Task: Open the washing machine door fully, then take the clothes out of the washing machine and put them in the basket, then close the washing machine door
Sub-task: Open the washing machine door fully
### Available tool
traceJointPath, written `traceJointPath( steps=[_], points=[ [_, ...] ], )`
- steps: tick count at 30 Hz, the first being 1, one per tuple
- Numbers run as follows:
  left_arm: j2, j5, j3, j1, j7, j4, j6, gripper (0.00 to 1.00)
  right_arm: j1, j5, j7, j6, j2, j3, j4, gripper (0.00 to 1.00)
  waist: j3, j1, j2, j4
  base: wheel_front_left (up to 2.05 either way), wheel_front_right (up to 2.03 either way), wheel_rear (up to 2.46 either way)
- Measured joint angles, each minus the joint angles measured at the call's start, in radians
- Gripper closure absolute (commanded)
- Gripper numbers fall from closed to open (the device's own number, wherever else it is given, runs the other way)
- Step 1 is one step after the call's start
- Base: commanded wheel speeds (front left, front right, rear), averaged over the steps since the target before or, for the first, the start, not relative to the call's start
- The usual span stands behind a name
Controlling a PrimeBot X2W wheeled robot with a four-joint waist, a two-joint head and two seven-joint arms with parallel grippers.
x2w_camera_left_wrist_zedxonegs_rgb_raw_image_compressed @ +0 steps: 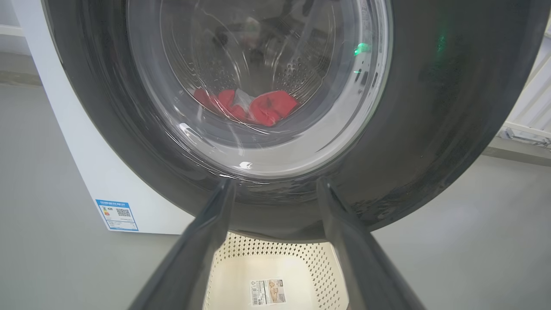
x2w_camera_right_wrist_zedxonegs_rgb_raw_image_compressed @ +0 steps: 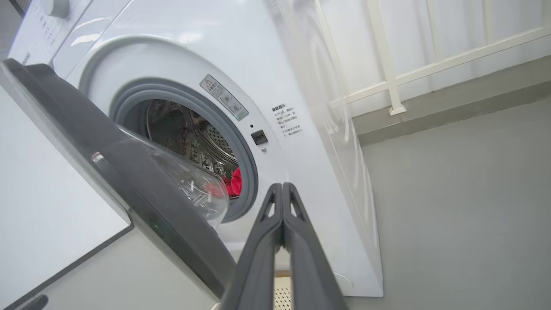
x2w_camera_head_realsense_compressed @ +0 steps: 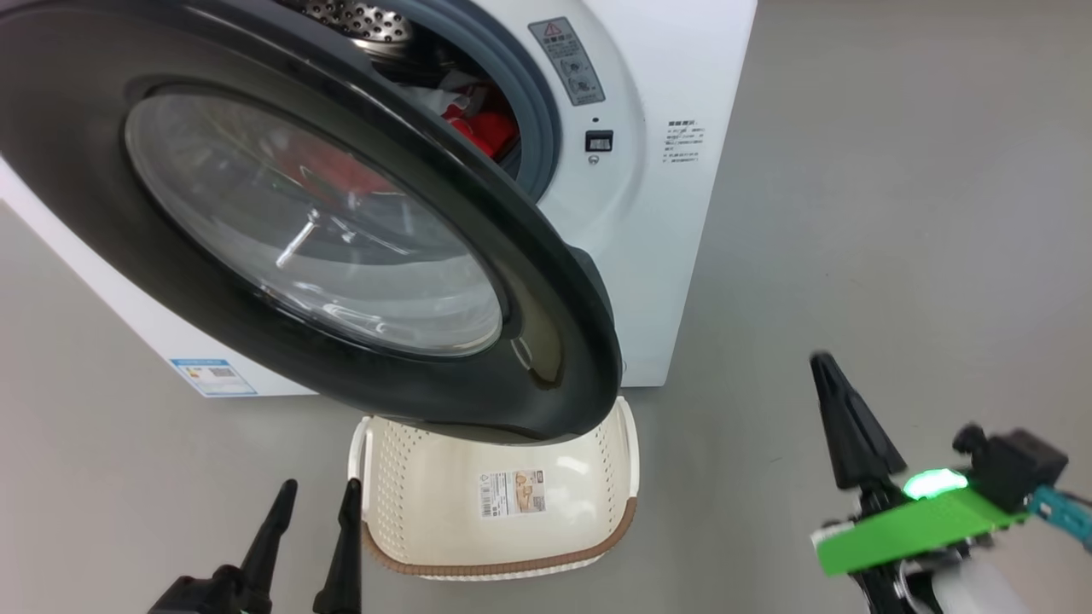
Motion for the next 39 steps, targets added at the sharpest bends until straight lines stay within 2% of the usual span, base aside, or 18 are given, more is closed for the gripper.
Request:
traceJointPath(
  steps=[8,9,15,19,20,23,30,39],
  points=[
    [0.0,-0.013,-0.021,-0.003,0.0,0.0,0.007,0.0,-0.184,0.291,0.0,0.0,-0.082,0.162,-0.029,1.0,0.018,0.0,0.0001,0.02,0.0,0.0,0.0],
    [0.0,-0.013,-0.022,-0.004,0.0,0.0,0.007,0.0,-0.225,0.377,0.0,0.0,-0.1,0.202,-0.038,1.0,0.022,0.0,0.0,0.027,0.0,0.0,0.0],
    [0.0,-0.022,-0.026,-0.006,0.0,0.0,0.007,0.0,-0.327,0.686,0.015,0.0,-0.176,0.364,-0.028,1.0,0.036,0.0,0.0,0.042,0.0,0.0,0.0],
    [0.0,-0.027,-0.036,-0.013,0.0,0.0,0.007,0.0,-0.394,0.849,0.091,0.0,-0.199,0.408,-0.019,1.0,0.051,-0.0001,0.0,0.049,0.0,0.0,0.0],
    [0.0,-0.031,-0.045,-0.023,0.0,0.001,0.007,0.0,-0.416,0.916,0.143,0.0,-0.205,0.411,-0.01,1.0,0.058,0.0,0.0,0.053,0.0,0.0,0.0],
    [0.0,-0.033,-0.055,-0.036,0.0,0.0,0.007,0.0,-0.431,1.002,0.239,0.0,-0.208,0.409,0.009,1.0,0.069,0.0,0.0,0.061,0.0,0.0,0.0],
    [0.0,-0.038,-0.063,-0.043,0.0,0.003,0.007,0.0,-0.436,1.11,0.433,0.0,-0.201,0.349,0.04,1.0,0.083,0.0,0.0,0.085,0.0,0.0,0.0],
    [0.0,-0.04,-0.071,-0.047,0.0,0.005,0.007,0.0,-0.434,1.114,0.581,0.0,-0.163,0.265,0.07,1.0,0.086,0.0,0.0,0.113,0.0,0.0,0.0]
  ],
)
